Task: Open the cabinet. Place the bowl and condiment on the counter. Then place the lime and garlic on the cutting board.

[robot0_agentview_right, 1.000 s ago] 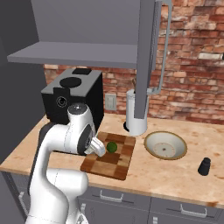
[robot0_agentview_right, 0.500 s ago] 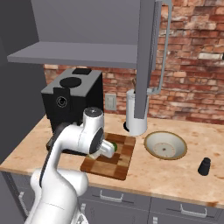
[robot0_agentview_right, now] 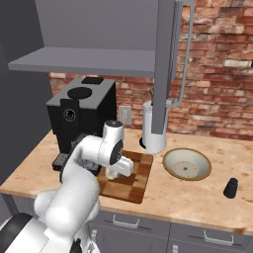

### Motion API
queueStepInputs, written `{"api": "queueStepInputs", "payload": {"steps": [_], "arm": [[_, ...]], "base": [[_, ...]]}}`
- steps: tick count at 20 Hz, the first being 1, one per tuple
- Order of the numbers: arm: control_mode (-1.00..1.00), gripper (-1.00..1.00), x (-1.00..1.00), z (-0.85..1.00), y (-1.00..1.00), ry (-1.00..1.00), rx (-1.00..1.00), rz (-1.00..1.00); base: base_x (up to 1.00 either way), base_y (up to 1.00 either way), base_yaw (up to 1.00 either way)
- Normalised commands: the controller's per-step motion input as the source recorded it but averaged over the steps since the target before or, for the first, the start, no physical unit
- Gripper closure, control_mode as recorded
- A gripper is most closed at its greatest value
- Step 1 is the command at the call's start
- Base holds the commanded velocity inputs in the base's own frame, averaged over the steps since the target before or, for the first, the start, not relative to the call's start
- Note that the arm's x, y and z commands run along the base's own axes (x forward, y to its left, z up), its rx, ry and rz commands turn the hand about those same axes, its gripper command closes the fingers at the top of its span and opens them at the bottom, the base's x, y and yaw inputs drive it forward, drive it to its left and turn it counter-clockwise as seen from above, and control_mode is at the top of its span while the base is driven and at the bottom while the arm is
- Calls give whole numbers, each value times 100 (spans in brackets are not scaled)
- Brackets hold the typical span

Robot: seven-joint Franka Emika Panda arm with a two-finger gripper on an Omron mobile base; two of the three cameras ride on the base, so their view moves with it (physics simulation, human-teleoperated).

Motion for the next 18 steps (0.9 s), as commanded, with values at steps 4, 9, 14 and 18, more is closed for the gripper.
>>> {"api": "queueStepInputs", "payload": {"steps": [4,9,14,18], "arm": [[-100,100,28,-11,-22,15,0,6],[-100,100,6,-24,-19,12,0,7],[-100,100,0,-31,-11,3,0,7],[-100,100,0,-21,-1,2,0,5]], "base": [[0,0,0],[0,0,0],[0,0,0],[0,0,0]]}}
